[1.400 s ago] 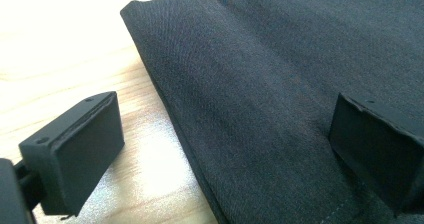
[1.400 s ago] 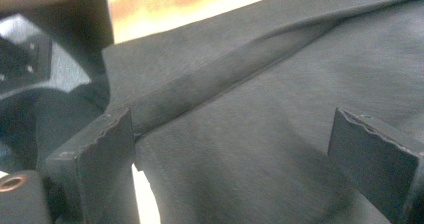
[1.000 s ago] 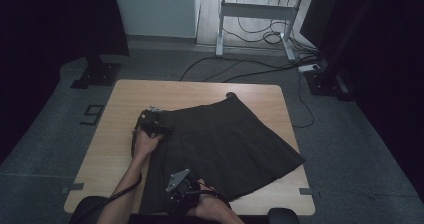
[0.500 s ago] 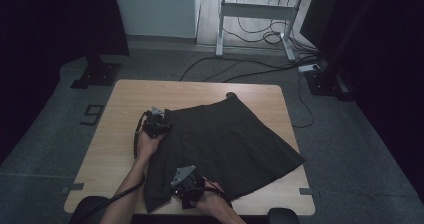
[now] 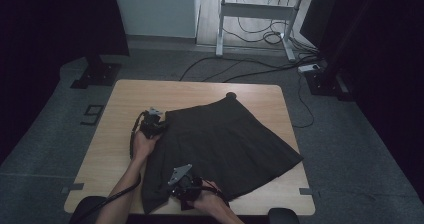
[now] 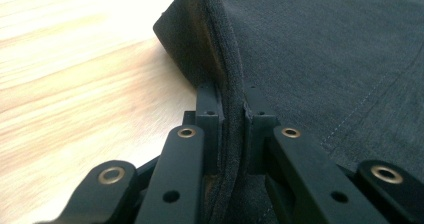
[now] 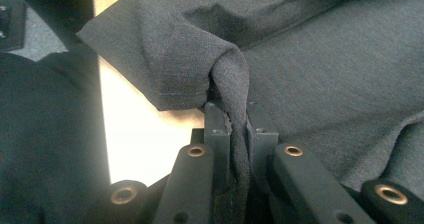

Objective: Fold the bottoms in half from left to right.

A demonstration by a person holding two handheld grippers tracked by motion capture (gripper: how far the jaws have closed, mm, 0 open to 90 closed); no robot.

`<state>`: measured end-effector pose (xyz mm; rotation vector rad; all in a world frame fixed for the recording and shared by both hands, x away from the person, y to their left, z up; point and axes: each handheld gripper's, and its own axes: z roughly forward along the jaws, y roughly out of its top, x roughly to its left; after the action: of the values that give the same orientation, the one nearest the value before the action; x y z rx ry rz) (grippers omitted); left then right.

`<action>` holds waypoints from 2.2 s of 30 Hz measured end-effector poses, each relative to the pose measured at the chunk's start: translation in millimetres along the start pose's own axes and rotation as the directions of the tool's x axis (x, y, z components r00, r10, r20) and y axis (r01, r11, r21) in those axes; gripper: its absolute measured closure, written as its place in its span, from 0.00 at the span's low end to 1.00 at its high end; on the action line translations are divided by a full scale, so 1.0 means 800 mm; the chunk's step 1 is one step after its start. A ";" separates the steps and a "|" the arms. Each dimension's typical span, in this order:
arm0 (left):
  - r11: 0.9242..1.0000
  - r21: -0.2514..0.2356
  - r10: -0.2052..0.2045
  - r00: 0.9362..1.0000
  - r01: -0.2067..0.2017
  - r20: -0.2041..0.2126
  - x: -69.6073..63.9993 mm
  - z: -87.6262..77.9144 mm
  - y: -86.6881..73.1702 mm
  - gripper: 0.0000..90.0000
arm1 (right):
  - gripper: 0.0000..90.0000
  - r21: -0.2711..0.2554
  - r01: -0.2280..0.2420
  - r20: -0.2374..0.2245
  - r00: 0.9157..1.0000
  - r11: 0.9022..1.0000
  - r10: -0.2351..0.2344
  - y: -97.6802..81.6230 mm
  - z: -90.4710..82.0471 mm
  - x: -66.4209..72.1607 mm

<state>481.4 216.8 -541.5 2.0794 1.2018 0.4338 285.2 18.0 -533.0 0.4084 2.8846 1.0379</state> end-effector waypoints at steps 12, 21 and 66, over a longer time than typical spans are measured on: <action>1.000 0.013 0.010 0.999 -0.009 -0.041 0.023 -0.043 -0.038 0.90 | 0.92 0.003 0.053 -0.084 0.995 0.999 -0.053 0.035 0.029 0.028; 0.999 0.031 -0.027 0.999 0.029 -0.036 0.043 -0.072 -0.061 0.91 | 0.92 0.002 0.085 -0.155 0.984 0.996 -0.084 0.054 0.046 0.046; 0.970 -0.243 0.033 0.984 0.011 0.177 -0.081 -0.029 0.159 0.93 | 0.94 -0.178 -0.094 0.272 0.952 0.979 0.141 -0.071 -0.204 -0.053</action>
<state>513.4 127.9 -432.2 1.8715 0.9801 0.3695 291.4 -135.8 -444.5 0.6661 2.5282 1.1191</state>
